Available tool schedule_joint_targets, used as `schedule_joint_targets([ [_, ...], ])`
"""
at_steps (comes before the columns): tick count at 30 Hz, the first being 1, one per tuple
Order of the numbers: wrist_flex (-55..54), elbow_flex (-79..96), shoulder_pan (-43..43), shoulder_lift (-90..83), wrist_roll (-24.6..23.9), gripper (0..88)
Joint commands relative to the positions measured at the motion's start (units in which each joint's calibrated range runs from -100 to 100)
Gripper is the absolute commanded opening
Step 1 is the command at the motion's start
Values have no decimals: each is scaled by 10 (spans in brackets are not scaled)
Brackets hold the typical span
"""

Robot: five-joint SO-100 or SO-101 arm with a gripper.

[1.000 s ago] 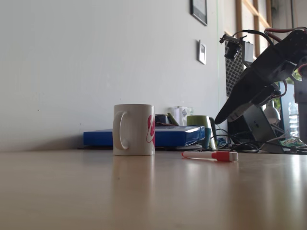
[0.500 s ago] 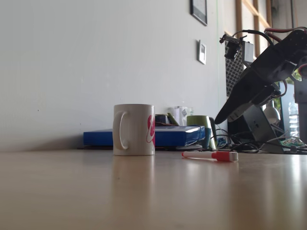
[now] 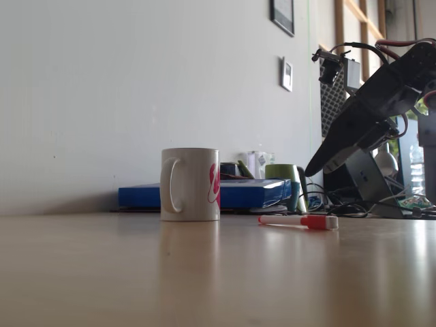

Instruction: Grab the pen and place it in the cup.

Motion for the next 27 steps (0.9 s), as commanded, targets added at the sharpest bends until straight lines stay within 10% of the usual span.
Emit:
schedule_joint_targets([
  [1,1,4,-2,-6,3,258],
  [21,-12,4,-3,-4,2,258],
  [27,-161,3,-3,48,3,258],
])
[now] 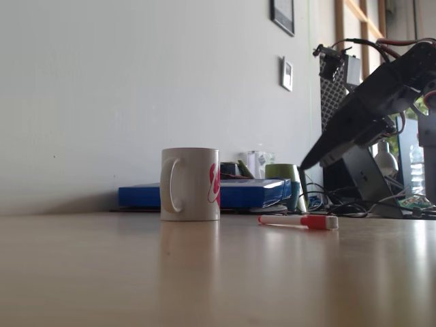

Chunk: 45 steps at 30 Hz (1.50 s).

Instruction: Grab the pen and place it in the cup.

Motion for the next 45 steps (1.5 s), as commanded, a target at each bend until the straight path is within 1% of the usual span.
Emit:
schedule_joint_targets([
  [1,-109,-4,-3,68,3,258],
  [6,-190,-81,-3,287,3,259],
  [9,-205,-135,-14,391,3,265],
  [11,-200,-164,-26,425,3,306],
  [12,-199,-173,-30,435,2,342],
  [13,-199,-185,-34,449,-2,402],
  [15,-199,-198,-38,460,-2,474],
  [17,-198,-207,-40,474,-2,500],
  [20,-198,-220,-46,513,-3,505],
  [23,-190,-232,-74,564,-3,505],
  [31,-77,-317,-121,669,-4,506],
  [45,-45,-389,-118,762,-4,502],
])
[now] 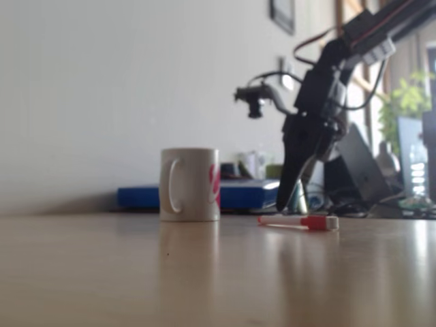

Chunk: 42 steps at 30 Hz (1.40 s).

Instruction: Grab the pen and place it in the cup.

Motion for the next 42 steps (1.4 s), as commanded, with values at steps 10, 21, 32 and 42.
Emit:
schedule_joint_targets([
  [10,71,-137,4,135,-1,505],
  [21,131,-207,9,215,-1,502],
  [32,168,-258,18,268,-2,500],
  [42,161,-252,19,269,-14,487],
])
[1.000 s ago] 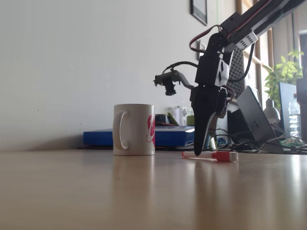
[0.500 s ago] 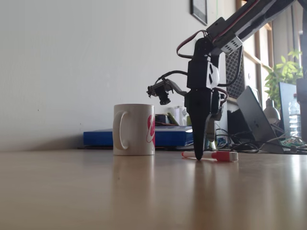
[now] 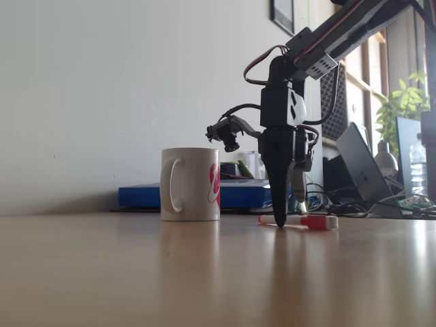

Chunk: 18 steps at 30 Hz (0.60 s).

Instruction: Grab the pen and place it in the cup.

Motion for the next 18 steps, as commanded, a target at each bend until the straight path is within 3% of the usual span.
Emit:
schedule_joint_targets([
  [1,-4,1,6,6,-3,467],
  [10,-4,1,6,8,-3,208],
  [18,-4,1,6,8,-3,95],
])
